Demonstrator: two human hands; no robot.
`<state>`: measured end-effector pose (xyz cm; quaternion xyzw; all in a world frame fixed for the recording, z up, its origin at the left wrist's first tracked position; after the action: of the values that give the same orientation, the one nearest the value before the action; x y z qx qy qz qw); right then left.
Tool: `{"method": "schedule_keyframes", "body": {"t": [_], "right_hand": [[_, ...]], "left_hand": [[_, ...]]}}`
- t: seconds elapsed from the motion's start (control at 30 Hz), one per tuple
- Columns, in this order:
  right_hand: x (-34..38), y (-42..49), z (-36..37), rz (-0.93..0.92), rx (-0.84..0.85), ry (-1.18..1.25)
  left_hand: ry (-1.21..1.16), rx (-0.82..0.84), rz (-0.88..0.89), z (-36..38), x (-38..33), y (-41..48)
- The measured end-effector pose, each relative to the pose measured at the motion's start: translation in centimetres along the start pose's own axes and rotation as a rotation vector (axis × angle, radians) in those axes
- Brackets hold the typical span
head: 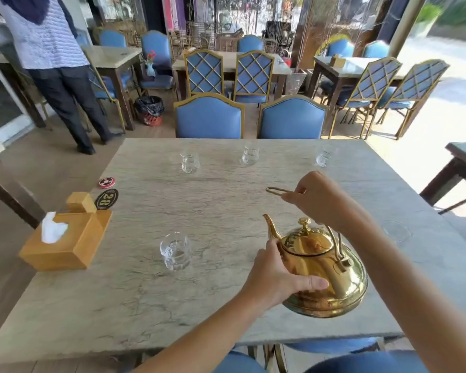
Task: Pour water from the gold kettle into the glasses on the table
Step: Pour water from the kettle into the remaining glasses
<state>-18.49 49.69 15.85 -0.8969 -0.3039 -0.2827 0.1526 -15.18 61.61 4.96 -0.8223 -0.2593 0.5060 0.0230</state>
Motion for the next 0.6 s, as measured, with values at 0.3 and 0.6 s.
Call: {"method": "schedule_keyframes", "body": {"t": [0.3, 0.6], "right_hand": [[-4.4, 1.1, 0.3, 0.095, 0.052, -0.017], [-4.4, 3.1, 1.2, 0.095, 0.125, -0.161]], "left_hand": [[-0.106, 0.182, -0.083, 4.0, -0.8, 1.6], [-0.277, 0.263, -0.172, 5.0, -1.2, 1.7]]}}
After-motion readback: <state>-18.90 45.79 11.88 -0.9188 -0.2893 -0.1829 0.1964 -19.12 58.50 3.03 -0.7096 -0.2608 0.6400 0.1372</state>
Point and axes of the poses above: each hand's wrist, its own y-axis towards the middle knuckle, its own z-axis out of the palm, x = y × z, the point moved 2 cm from there along y, towards the middle knuckle, and after that the axes turned 9 degrees about y, right-handed, at the moved point
